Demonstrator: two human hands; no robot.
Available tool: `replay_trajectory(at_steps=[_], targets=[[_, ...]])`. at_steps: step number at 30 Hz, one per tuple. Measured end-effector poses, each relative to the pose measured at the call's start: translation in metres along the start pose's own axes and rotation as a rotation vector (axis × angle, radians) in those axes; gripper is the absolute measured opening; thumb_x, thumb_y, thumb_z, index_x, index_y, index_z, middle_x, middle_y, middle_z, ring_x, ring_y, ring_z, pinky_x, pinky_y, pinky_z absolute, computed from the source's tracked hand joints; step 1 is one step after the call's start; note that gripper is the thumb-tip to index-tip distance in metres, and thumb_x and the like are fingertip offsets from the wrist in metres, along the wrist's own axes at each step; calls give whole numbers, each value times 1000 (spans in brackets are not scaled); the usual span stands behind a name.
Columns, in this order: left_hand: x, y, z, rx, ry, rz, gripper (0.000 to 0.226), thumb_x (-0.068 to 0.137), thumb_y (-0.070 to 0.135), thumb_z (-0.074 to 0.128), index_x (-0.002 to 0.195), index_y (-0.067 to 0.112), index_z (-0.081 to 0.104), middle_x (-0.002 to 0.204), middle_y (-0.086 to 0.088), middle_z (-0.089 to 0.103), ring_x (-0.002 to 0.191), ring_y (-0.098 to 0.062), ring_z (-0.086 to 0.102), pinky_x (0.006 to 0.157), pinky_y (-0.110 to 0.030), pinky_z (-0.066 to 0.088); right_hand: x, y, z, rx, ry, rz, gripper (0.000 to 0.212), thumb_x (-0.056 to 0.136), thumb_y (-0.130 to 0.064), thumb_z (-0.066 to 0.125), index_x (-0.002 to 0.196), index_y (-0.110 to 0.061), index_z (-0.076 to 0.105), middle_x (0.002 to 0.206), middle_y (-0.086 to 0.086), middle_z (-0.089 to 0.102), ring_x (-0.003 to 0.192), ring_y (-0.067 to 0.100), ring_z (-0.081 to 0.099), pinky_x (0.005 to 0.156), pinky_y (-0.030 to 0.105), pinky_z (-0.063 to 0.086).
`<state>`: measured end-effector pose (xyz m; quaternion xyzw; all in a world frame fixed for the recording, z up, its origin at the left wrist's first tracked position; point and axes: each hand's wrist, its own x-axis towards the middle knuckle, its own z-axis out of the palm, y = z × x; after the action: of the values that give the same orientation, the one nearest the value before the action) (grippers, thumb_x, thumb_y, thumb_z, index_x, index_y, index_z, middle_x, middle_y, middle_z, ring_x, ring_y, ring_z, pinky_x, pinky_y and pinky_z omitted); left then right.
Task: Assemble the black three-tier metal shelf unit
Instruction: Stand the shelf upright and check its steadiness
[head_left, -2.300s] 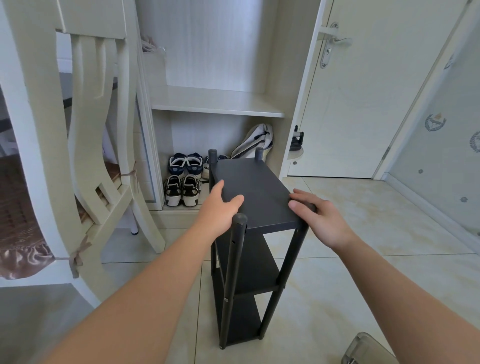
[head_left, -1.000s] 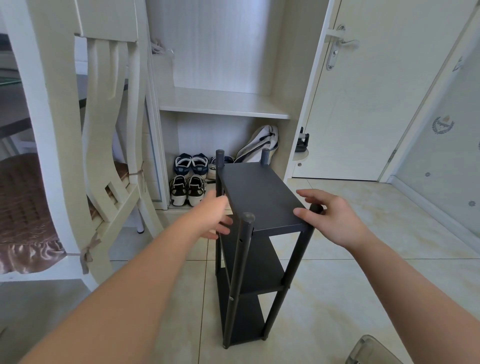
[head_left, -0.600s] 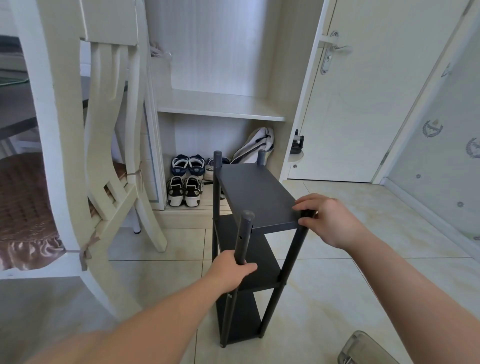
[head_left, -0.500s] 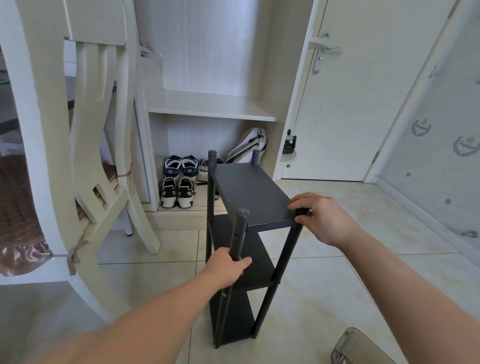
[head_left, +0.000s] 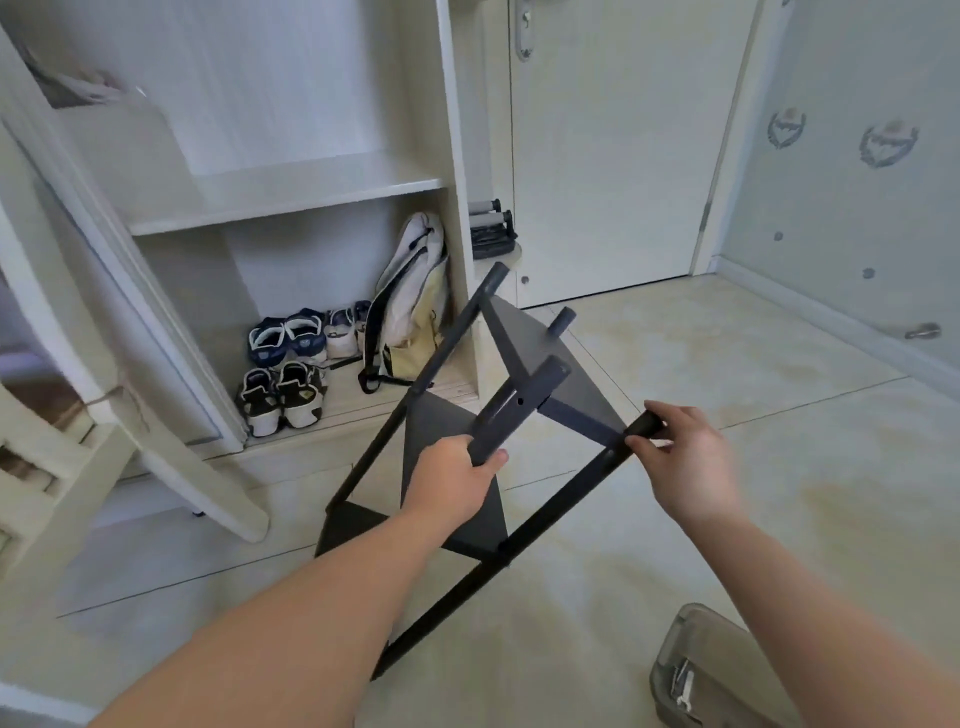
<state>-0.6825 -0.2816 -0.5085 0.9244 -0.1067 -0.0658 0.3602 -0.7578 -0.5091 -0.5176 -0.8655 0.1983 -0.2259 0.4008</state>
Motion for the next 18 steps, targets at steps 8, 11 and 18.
replay_trajectory(at_steps=[8,11,18], targets=[[53,0,59,97,-318,99,32,88,54,67,82,23,60,66,6,59,62,-9,58,57,-22,42,21,79,30,-97,-57,341,30,98,-9,60,125,2,60,112,16,64,97,36,61,85,45,53],[69,-12,82,191,-405,133,42,87,60,65,83,18,60,69,2,57,63,-13,55,57,-25,41,23,103,45,-79,-86,456,26,97,-6,59,121,4,60,106,22,67,92,43,63,75,47,54],[88,-56,128,392,-463,226,47,85,69,57,74,25,48,71,3,54,63,-12,53,54,-25,36,6,172,99,-33,-216,639,14,93,-10,65,105,-1,66,81,19,60,65,27,47,61,32,39]])
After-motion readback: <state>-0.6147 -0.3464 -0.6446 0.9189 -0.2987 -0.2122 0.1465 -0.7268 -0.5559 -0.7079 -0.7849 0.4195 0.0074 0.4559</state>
